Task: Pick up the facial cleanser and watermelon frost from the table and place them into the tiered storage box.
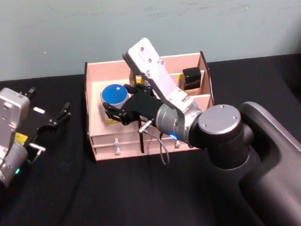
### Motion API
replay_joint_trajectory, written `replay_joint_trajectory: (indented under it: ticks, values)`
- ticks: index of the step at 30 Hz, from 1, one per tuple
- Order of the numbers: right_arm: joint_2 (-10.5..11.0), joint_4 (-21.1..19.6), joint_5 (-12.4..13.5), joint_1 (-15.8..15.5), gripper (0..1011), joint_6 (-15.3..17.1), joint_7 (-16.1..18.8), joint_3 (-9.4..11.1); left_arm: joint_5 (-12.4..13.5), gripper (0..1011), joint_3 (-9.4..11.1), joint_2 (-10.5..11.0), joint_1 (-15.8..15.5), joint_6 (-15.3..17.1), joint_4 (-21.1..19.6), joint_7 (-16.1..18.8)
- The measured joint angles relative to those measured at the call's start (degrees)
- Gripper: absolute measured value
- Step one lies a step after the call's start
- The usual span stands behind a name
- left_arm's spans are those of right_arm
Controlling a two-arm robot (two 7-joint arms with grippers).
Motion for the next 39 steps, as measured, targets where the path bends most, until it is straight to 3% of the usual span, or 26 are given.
replay_joint_trajectory:
  ticks: [16,35,38,39]
  values:
    - [-2.4,3.3,-2.0,1.1,705,-1.0,0.6,0.5,0.0,1001,0.0,0.0,0.0,0.0,0.0,0.0]
    - [-3.3,4.5,-2.6,1.3,705,-0.1,1.0,1.5,0.0,1001,0.0,0.0,0.0,0.0,0.0,0.0]
    - [-3.2,4.6,-2.6,1.3,746,0.0,1.0,1.5,0.0,1001,0.0,0.0,0.0,0.0,0.0,0.0]
    - [-3.2,4.5,-2.6,1.3,807,0.0,1.0,1.5,0.0,1001,0.0,0.0,0.0,0.0,0.0,0.0]
